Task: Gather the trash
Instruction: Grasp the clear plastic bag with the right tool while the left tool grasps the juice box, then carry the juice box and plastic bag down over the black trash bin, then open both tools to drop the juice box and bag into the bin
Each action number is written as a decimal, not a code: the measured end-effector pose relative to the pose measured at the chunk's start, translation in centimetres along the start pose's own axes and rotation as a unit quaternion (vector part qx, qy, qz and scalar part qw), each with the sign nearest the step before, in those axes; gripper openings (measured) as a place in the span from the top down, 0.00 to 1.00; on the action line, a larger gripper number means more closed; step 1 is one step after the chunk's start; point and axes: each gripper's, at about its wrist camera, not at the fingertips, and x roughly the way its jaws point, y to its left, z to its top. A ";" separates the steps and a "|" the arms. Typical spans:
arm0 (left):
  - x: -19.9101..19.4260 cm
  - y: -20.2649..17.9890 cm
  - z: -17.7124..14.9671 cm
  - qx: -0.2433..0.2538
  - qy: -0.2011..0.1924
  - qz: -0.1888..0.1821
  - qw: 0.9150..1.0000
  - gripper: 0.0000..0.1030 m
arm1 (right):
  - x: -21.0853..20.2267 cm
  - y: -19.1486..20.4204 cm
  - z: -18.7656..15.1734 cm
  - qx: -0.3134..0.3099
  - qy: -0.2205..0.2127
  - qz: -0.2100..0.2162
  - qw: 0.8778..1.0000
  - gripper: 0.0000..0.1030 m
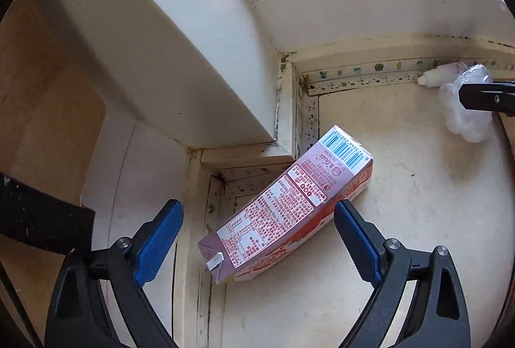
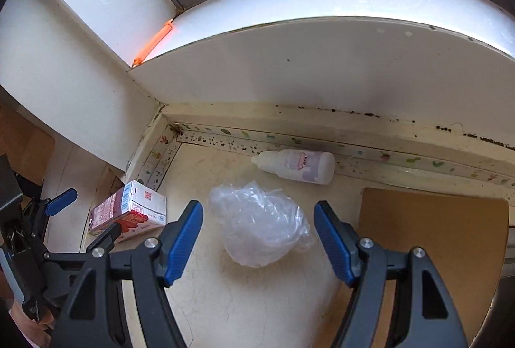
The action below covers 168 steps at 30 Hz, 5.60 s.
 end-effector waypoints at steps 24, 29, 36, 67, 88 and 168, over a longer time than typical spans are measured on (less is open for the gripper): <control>2.1 -2.6 0.1 0.032 0.025 -0.016 0.999 0.08 | 1.5 0.8 -2.0 -0.060 0.016 0.015 0.998 0.60; 3.2 -2.8 0.3 0.039 0.042 -0.026 0.998 0.21 | 1.5 1.0 -2.3 -0.064 0.019 0.019 0.998 0.61; 1.3 -2.7 -0.3 0.040 0.038 -0.050 0.997 0.49 | 0.6 1.2 -3.1 -0.068 0.025 0.032 0.997 0.62; -6.7 -1.1 -8.3 -0.058 0.058 -0.148 0.986 0.66 | -5.5 1.3 -8.8 -0.022 0.027 0.089 0.995 0.70; -30.2 -2.6 -30.7 -0.043 -0.013 -0.206 0.978 0.66 | -23.7 11.8 -28.3 -0.047 -0.018 0.142 0.989 0.71; -2.8 -19.3 -67.5 -0.242 0.146 -0.196 0.939 0.28 | 7.7 1.4 -66.3 -0.069 0.188 -0.015 0.980 0.58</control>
